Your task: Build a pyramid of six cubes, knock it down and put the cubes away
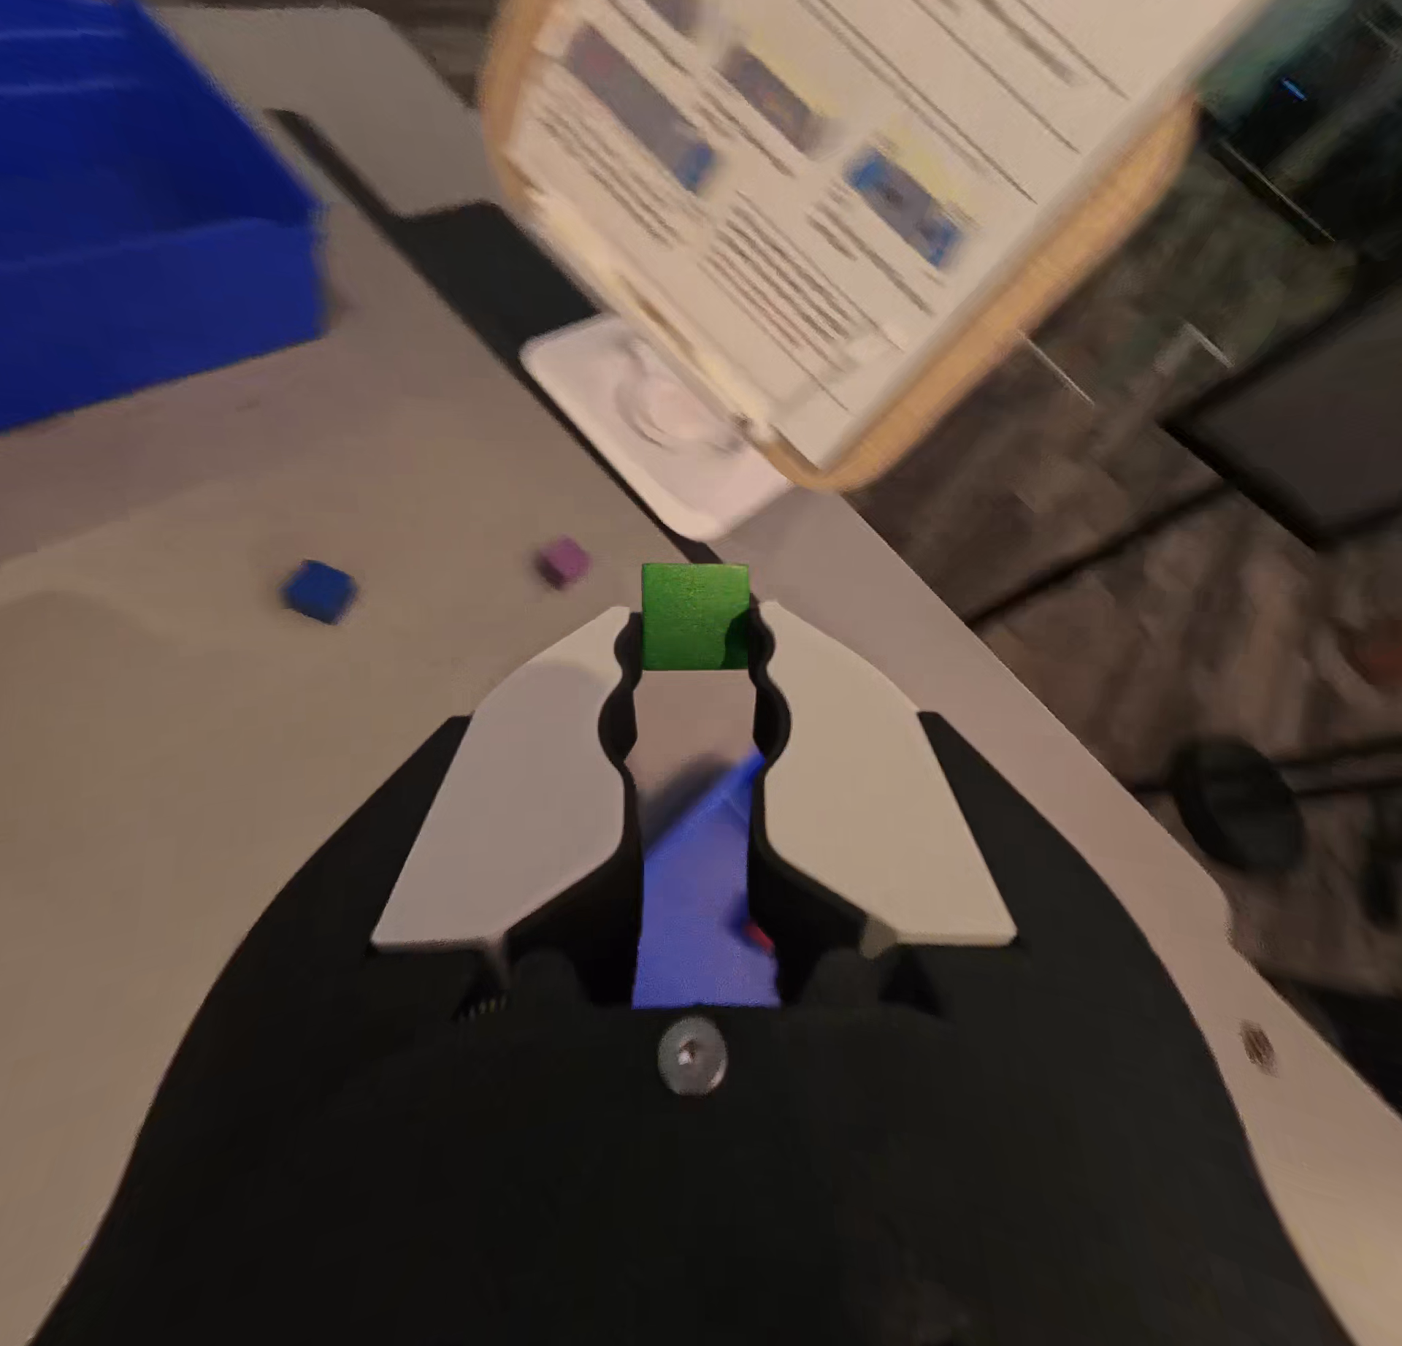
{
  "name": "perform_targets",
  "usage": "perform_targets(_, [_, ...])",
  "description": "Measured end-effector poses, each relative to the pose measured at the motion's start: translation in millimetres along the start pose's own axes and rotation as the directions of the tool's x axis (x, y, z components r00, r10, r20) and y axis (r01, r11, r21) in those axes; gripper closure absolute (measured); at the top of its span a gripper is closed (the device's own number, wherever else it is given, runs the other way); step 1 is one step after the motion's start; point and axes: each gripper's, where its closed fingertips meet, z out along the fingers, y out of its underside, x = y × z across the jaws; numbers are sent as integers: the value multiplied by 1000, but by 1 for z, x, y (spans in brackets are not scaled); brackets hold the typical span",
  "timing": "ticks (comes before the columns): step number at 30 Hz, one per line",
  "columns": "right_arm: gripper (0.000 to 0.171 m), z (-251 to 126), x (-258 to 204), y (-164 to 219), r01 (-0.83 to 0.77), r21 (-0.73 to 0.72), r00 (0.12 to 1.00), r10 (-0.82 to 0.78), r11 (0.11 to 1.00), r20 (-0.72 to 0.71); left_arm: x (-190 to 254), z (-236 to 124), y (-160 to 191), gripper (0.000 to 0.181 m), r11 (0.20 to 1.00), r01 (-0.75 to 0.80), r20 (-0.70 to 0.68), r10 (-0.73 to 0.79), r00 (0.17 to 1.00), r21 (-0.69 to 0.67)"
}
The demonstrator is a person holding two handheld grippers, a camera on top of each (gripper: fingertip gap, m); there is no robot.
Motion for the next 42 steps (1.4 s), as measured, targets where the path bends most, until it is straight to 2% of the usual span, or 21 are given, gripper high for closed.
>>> perform_targets(2, [143, -10, 40, 36, -81, -92, 991, 70, 993, -110, 1, 0, -1, 173, 1000, -4, 0, 4, 1000, 2])
perform_targets(4, [143, -8, 58, 83, -184, -183, 977, 159, 966, -145, 3, 0, -2, 173, 1000, -6, -3, 6, 1000, 5])
perform_targets(7, [143, 9, 60, 164, -271, -322, 959, 227, 907, -169, 5, 1, -3, 173, 1000, -9, -10, 9, 1000, 0])
perform_targets(10, [142, 28, 39, 230, -314, -442, 949, 288, 840, -128, 7, 2, -2, 172, 1000, -13, -14, 13, 1000, -7])
perform_targets(13, [142, 39, 23, 262, -310, -494, 949, 298, 812, -106, 6, 2, -1, 172, 1000, -7, -12, 7, 1000, -7])
perform_targets(18, [142, 46, 12, 277, -322, -529, 942, 324, 785, -92, 3, 1, 0, 172, 1000, 2, -7, -2, 1000, -7])
perform_targets(23, [141, 47, 10, 283, -320, -551, 942, 323, 771, -95, 4, 0, 0, 173, 1000, 1, -8, -1, 1000, -4])
perform_targets(26, [131, 43, 14, 275, -324, -522, 943, 312, 789, -113, 3, -1, 0, 173, 1000, 0, -6, 0, 1000, -4])
perform_targets(28, [128, 33, 24, 246, -312, -453, 950, 273, 835, -151, 2, -2, -1, 173, 1000, 3, -2, -3, 1000, 4])
perform_targets(31, [129, 18, 22, 151, -220, -231, 969, 185, 948, -162, 2, -2, -5, 173, 1000, 4, -2, -4, 1000, 17])
perform_targets(34, [131, 29, -36, 56, -72, -76, 997, 74, 994, 20, 4, 1, -3, 172, 1000, 0, -5, 0, 1000, 5])
perform_targets(36, [124, 52, -97, 27, 76, -71, 971, -58, 995, 231, 5, 3, -1, 172, 1000, -5, -4, 5, 1000, -12])
perform_targets(39, [123, 90, -180, 28, 355, -6, 819, -308, 935, 484, 7, 4, 3, 172, 999, -12, -4, 12, 1000, -35])
perform_targets(42, [122, 130, -216, 56, 578, 11, 678, -488, 816, 550, 10, 2, 3, 172, 999, -21, -12, 21, 1000, -36])
